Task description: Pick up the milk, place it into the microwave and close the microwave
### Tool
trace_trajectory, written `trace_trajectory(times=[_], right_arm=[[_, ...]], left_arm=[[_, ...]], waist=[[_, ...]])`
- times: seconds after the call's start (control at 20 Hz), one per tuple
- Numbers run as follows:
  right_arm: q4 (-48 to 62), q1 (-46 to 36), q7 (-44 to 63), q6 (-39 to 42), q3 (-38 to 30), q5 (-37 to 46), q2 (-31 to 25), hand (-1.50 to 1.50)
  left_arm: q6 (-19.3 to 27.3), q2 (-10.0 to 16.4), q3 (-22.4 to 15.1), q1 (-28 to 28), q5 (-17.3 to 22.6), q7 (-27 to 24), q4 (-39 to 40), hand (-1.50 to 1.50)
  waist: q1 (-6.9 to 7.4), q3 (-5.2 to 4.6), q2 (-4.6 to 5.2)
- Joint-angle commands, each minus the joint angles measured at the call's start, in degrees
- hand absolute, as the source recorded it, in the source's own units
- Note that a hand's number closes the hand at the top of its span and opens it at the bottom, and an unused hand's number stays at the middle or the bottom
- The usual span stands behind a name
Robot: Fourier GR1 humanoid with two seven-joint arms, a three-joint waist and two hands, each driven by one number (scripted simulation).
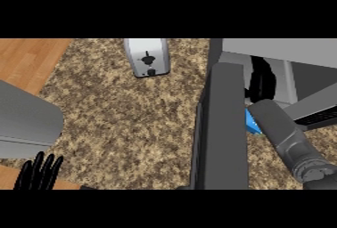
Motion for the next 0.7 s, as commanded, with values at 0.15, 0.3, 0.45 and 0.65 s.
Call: trace_trajectory(times=[0.15,0.3,0.45,0.65], right_arm=[[-0.1,-2.4,-0.1,7.0,0.5,0.5,3.4,-1.5],[-0.7,-3.0,-0.3,9.6,-0.2,-0.3,4.7,-1.5],[-4.4,-1.0,-4.5,13.3,-3.2,-3.3,5.2,-1.5],[-6.5,0.5,-7.7,17.6,-6.7,-6.9,6.3,-1.5]], left_arm=[[0.9,-1.0,-0.3,-1.7,-0.5,-0.3,1.0,-1.5],[0.7,-0.4,0.0,-2.0,-0.7,-0.2,0.3,-1.5],[-0.3,0.6,1.2,-1.4,-0.6,-1.6,1.6,-1.5],[-0.3,-0.4,0.5,0.3,-0.3,-1.5,1.4,-1.5]], waist=[[-0.81,0.06,-0.16],[-0.92,0.11,-0.2],[-2.67,0.13,-0.8],[-3.48,0.1,-1.22]])
